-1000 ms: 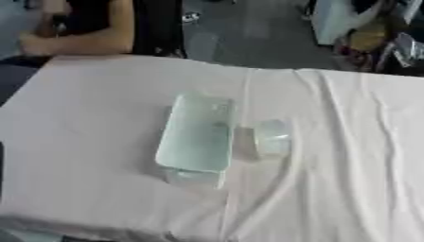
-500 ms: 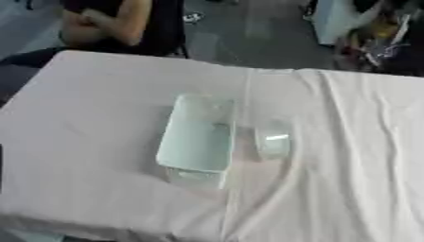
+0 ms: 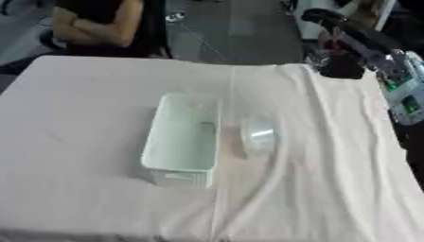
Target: Pick up objects on the table and place them in the box.
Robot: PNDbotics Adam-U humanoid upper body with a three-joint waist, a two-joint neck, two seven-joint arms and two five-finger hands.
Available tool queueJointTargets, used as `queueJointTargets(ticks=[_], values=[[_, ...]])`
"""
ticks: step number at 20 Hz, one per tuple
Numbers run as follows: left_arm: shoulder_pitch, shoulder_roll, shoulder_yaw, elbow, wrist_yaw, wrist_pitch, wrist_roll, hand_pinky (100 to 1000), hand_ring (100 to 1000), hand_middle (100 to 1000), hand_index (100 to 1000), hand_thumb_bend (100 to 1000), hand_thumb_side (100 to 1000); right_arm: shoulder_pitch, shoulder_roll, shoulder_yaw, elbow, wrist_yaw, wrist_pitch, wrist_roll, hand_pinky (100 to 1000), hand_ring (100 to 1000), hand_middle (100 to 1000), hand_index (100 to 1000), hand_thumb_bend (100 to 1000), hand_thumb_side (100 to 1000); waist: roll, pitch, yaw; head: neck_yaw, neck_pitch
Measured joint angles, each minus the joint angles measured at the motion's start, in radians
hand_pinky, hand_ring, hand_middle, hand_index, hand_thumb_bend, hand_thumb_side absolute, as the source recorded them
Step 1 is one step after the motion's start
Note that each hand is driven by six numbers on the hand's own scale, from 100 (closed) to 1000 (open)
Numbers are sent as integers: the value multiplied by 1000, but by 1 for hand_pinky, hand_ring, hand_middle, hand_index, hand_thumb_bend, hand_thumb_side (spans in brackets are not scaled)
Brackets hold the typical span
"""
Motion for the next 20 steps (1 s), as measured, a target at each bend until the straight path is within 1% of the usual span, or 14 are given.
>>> queueJointTargets(ticks=[7,18,19,20], values=[[0,0,-3,0,2,3,-4,755,779,791,794,304,1000,0,51,-1,34,52,-7,-20,1000,1000,1000,1000,100,678,1,0,1,0,0],[0,-1,-10,-1,9,8,-13,756,780,791,794,303,1000,0,139,19,54,149,-25,-23,1000,1000,1000,1000,100,709,4,1,3,-13,0],[0,-1,-10,-1,9,8,-13,756,780,790,794,303,1000,0,146,21,54,156,-26,-24,1000,1000,1000,1000,100,710,4,1,3,-14,0],[0,-1,-11,-1,9,8,-14,756,780,790,794,303,1000,0,152,21,55,163,-27,-23,1000,1000,1000,1000,100,692,4,1,4,-16,0]])
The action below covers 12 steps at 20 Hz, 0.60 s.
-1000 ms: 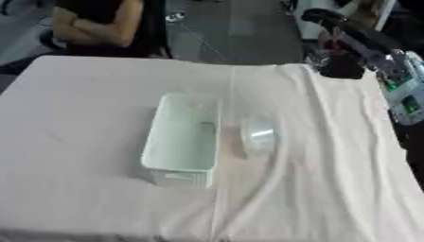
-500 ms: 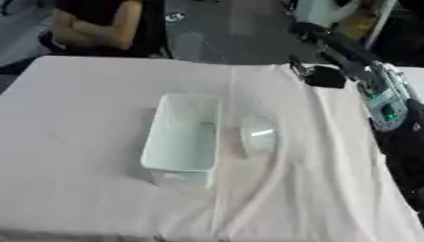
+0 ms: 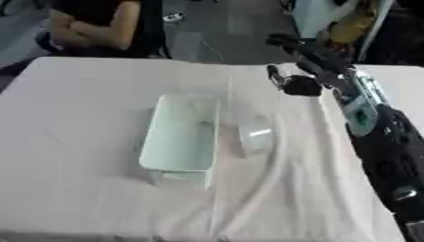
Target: Pick up objects on the table and place them in the box.
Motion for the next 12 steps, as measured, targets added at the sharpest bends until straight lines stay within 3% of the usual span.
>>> queueJointTargets(ticks=[12], values=[[-1,-1,-3,0,1,-3,-7,757,780,790,795,304,1000,6,55,7,19,52,-12,1,1000,1000,1000,1000,100,756,1,3,1,-1,0]])
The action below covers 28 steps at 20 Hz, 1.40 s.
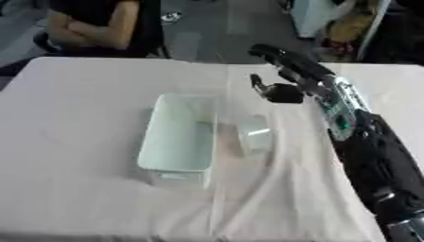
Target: Pick up objects on the table and place them in the box.
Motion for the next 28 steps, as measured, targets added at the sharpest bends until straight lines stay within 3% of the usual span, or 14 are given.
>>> queueJointTargets(ticks=[8,14,18,28], values=[[0,0,-1,0,5,0,-6,758,780,790,796,304,1000,23,24,21,4,0,-13,43,1000,1000,1000,1000,100,744,0,1,-1,0,0],[0,0,-4,0,8,3,-9,758,781,790,797,303,1000,32,26,43,-39,-45,-4,288,1000,1000,1000,1000,143,787,0,1,-1,0,0],[0,0,-6,0,8,4,-9,758,781,791,796,303,1000,39,26,42,-91,-68,32,388,1000,1000,1000,1000,135,802,0,1,-1,0,0],[0,0,-6,0,9,4,-10,759,782,791,796,302,1000,48,27,42,-120,-83,73,434,1000,1000,1000,1000,100,858,0,1,-1,0,0]])
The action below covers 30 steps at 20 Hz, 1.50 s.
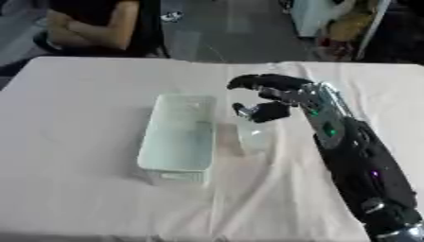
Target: Pick up objects on the table and place them in the box.
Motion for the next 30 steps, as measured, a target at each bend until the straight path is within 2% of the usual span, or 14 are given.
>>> queueJointTargets(ticks=[8,19,24,25,26,30], values=[[0,0,0,0,0,1,-2,759,782,791,796,301,1000,11,8,-1,2,32,19,-7,1000,1000,1000,1000,100,892,0,0,0,0,0],[0,0,-1,0,4,0,-7,760,782,791,797,300,1000,39,47,-21,9,173,117,-103,1000,1000,1000,1000,100,925,1,0,-3,0,0],[0,0,-1,0,7,0,-8,760,783,792,796,300,1000,43,57,-24,20,193,130,-108,1000,1000,1000,1000,100,943,1,0,-3,0,0],[0,0,-2,0,7,0,-8,760,783,792,797,300,1000,44,59,-24,22,196,131,-107,1000,1000,1000,1000,100,1000,1,0,-3,0,0],[0,0,-3,0,7,0,-8,760,783,792,796,300,1000,44,61,-23,25,198,131,-106,1000,1000,1000,1000,100,952,1,0,-3,0,0],[0,0,-6,0,8,-1,-9,760,783,792,796,302,1000,52,66,-19,40,210,133,-104,1000,1000,1000,1000,100,968,1,0,-3,0,0]])
